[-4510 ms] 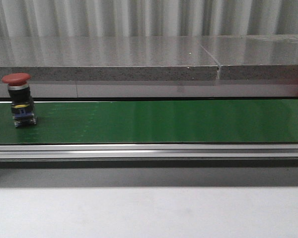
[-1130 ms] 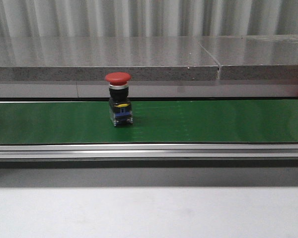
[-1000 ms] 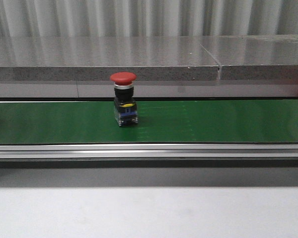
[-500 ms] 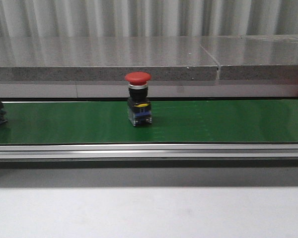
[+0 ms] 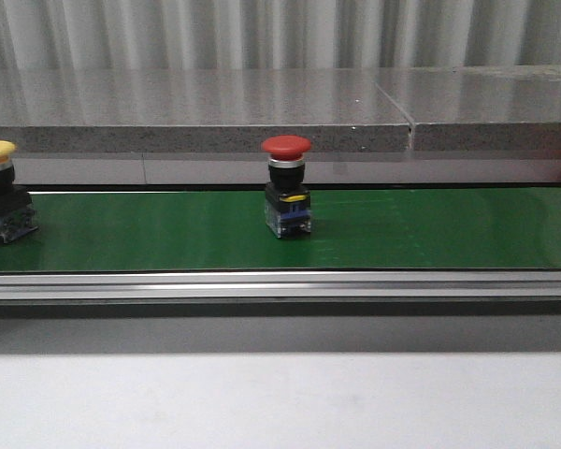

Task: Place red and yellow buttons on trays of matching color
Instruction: 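Set the yellow button upright on the belt, open the left gripper, then lower the right gripper onto the arriving red button and grasp it, then carry the red button into the red tray and open the right gripper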

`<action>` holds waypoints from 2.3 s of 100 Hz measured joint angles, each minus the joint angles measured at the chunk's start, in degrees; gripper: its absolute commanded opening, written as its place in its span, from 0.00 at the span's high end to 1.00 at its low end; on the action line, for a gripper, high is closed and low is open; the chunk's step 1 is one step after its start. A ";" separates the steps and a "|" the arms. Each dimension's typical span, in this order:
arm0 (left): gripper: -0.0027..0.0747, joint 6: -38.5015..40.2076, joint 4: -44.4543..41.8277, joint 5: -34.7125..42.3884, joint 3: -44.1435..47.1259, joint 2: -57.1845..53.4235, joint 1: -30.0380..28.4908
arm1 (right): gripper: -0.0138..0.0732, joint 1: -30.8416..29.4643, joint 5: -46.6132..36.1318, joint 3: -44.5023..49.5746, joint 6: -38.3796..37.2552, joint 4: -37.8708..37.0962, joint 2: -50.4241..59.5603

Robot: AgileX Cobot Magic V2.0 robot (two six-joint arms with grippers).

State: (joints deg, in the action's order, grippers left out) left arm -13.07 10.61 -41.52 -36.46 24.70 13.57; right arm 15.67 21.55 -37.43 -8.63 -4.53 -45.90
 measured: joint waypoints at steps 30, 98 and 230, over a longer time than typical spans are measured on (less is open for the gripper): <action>0.99 0.00 0.00 0.00 0.00 0.00 0.00 | 0.51 9.35 5.16 -9.21 0.10 0.00 -13.19; 0.99 0.00 0.00 0.00 0.00 0.00 0.00 | 0.14 12.55 29.53 -35.66 7.68 1.93 -40.34; 0.99 0.00 0.00 0.00 0.00 0.00 0.00 | 0.73 -5.66 32.35 -47.27 15.49 13.35 -50.53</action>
State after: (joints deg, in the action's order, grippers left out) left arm -13.07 10.61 -41.52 -36.46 24.70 13.57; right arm 10.00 53.89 -84.69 6.86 8.81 -96.43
